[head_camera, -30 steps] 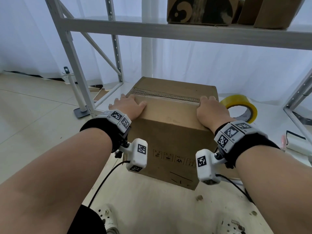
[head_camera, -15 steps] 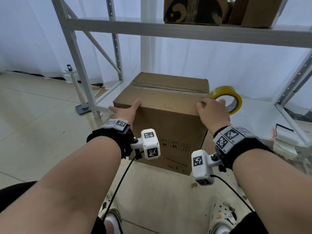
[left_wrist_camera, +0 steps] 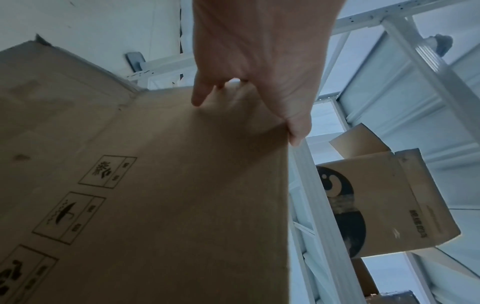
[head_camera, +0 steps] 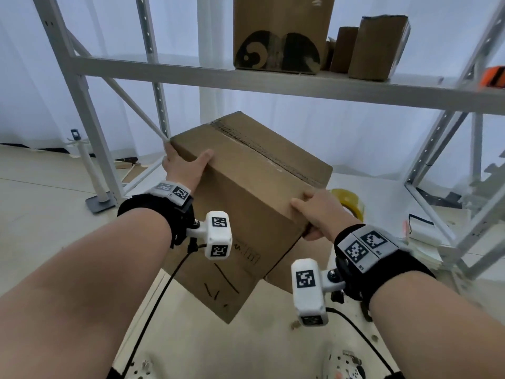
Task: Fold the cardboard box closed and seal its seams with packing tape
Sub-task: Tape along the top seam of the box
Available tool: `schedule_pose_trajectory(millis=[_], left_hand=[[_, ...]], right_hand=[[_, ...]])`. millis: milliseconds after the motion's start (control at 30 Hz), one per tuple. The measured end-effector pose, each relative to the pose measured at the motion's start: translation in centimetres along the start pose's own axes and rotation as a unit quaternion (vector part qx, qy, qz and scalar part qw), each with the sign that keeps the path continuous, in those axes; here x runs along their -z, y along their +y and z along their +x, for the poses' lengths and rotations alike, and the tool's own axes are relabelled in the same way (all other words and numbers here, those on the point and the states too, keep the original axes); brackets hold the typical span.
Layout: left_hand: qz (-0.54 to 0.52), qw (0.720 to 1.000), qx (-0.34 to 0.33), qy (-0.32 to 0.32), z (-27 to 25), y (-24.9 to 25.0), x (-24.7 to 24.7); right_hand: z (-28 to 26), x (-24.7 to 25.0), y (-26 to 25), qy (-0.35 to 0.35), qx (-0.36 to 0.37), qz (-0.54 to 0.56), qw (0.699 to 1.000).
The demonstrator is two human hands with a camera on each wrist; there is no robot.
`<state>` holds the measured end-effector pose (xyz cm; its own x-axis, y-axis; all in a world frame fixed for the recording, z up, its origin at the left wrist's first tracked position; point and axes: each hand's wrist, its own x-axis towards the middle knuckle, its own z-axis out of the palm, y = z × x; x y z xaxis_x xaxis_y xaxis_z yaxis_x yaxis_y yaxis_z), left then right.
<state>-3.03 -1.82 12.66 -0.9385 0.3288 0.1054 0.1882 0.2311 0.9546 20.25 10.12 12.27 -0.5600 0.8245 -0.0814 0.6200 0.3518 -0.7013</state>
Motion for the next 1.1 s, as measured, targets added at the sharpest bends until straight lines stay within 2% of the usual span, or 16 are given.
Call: schedule_pose_trajectory(millis=[133,233,333,367,433,500,567,700,800,900,1000,1100], left_hand=[[0.024,0.999,-0.001,-0.042,1.5,-0.1,-2.7],[0.09,0.99,0.05,-0.097,1.0,-0.4,-4.9],[0.094,0.986,0.081,-0.11,1.2,-1.7,-5.9],[0.087,0.986,0.084,-0.111,1.4,-2.1,-6.0],[0.076,0.987,0.084,-0.112,1.9,-2.6,-6.2],[0.086,0.986,0.088,-0.108,2.2,-2.6,-6.3],[0.108,0.984,0.098,-0.103,2.7,-2.0,-6.3],[0.198,0.97,0.104,-0.1,4.3,0.2,-6.8],[0.264,0.954,0.087,-0.111,5.2,1.1,-7.1],[0.276,0.953,0.047,-0.12,5.8,1.0,-7.6],[0.264,0.958,0.028,-0.11,6.3,0.8,-7.7],[0.281,0.952,0.052,-0.107,7.0,0.6,-7.1]], right_hand=[[2.3,-0.3,-1.4,-0.025,0.015,-0.078,0.997],[3.9,-1.3,-3.6,-0.07,0.03,-0.099,0.992],[5.1,-1.8,-4.9,-0.105,0.028,-0.091,0.99],[5.9,-1.6,-5.1,-0.084,0.05,-0.105,0.99],[7.5,-0.8,-5.3,0.002,0.085,-0.117,0.989],[8.9,0.8,-5.2,0.085,0.098,-0.084,0.988],[10.0,2.3,-4.9,0.121,0.091,-0.078,0.985],[12.9,4.3,-3.4,0.056,0.035,-0.125,0.99],[14.3,4.7,-2.3,-0.035,0.004,-0.094,0.995],[15.3,4.6,-1.4,-0.123,-0.011,-0.054,0.991],[17.0,4.4,-0.6,-0.131,-0.015,-0.025,0.991],[17.4,4.3,-0.4,-0.135,-0.026,0.0,0.991]])
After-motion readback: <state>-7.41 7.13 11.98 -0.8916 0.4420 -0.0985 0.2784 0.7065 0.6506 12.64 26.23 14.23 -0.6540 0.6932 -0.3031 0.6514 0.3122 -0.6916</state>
